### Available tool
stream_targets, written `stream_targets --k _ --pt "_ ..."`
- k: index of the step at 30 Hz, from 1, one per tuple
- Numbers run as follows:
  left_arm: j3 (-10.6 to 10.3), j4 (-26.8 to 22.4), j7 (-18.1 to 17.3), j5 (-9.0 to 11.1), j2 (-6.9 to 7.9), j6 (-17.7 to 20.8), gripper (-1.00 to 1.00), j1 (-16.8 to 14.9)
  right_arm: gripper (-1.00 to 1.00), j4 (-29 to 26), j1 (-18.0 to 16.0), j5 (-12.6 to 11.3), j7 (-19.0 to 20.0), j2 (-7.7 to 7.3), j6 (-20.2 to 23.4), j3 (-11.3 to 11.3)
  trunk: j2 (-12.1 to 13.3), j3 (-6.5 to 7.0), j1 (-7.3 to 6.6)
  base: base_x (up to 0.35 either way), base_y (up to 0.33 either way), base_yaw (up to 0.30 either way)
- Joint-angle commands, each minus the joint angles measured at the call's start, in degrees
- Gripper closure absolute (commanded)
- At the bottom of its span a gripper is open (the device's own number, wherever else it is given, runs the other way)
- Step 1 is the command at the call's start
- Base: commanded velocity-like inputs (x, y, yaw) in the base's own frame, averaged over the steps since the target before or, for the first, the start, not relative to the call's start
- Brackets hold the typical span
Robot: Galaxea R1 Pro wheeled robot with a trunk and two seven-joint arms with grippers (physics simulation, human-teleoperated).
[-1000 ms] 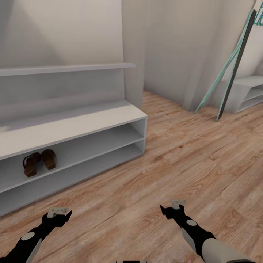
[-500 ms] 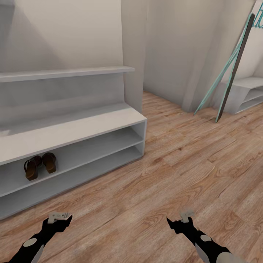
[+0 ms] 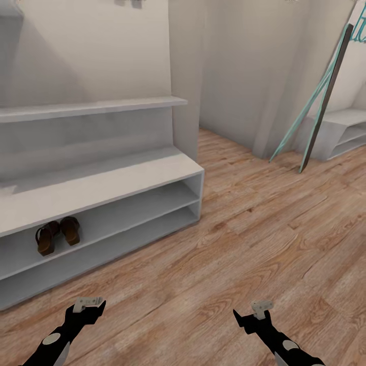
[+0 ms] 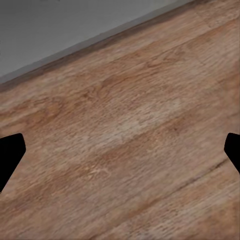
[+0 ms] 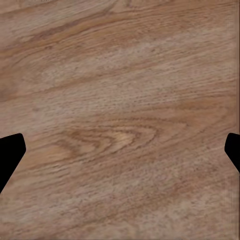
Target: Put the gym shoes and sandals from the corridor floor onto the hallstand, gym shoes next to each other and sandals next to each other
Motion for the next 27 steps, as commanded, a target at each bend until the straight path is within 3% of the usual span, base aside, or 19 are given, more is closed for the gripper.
stream_targets --k 1,12,27 --pt "0.4 0.1 -0.4 0.0 -0.06 -0.1 -1.00 0.0 -1.00 0.1 0.0 -0.2 0.0 -0.14 -0.2 0.4 0.4 0.14 -0.24 0.000 0.000 0.000" --pt "0.4 0.0 -0.3 0.2 -0.10 -0.2 -1.00 0.0 -1.00 0.1 0.1 -0.2 0.0 -0.46 -0.3 0.2 4.8 2.12 -2.65 0.000 0.000 0.000" --pt "0.4 0.0 -0.2 0.2 -0.10 -0.4 -1.00 0.0 -1.00 0.1 0.1 -0.1 0.0 -0.51 -0.3 0.2 4.8 2.12 -2.65 0.000 0.000 0.000"
